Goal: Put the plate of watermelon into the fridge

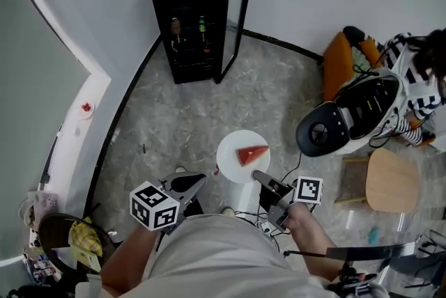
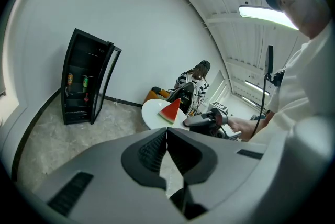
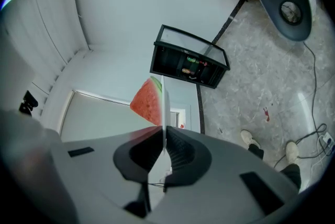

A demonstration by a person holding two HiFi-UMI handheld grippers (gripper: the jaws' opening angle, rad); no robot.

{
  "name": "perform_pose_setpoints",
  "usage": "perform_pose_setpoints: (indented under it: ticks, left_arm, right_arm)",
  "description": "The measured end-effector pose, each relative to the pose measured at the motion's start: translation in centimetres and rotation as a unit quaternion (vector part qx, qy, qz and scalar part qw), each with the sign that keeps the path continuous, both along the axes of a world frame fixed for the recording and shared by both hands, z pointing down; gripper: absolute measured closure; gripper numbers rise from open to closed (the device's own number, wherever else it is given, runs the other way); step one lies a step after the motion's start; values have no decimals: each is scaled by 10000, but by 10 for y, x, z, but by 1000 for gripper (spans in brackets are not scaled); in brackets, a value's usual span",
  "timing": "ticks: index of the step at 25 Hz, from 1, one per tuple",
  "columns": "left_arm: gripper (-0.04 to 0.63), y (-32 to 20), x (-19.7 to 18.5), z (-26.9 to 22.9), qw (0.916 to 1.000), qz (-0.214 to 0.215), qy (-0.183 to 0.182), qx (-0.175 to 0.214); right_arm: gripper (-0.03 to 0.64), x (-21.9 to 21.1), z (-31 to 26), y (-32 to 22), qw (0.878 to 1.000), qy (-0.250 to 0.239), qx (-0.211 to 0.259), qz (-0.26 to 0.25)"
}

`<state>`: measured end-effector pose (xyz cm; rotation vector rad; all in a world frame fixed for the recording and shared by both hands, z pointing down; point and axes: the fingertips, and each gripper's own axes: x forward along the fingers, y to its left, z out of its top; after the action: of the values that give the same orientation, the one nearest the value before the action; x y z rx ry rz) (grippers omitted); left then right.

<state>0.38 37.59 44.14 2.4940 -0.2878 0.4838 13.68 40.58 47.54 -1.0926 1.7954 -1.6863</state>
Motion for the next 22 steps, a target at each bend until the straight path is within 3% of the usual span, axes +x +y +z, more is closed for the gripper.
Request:
perform_pose_setpoints:
  ticks: [8,13,22]
  left_arm:
    - [583,-129,-38,-10,9996,281,46,68]
    - [583,-177,-72,-10,9981,607,-32,98]
    - [583,-266,-96,-1,9997,235,50,-41]
  right_arm:
    - [592,-41,-3,-129,9996,-12,-65,259]
    - [592,-71,-4,-200,9992,-44,-12,386]
    - [592,-81,18,-324,9993,27,-187,335]
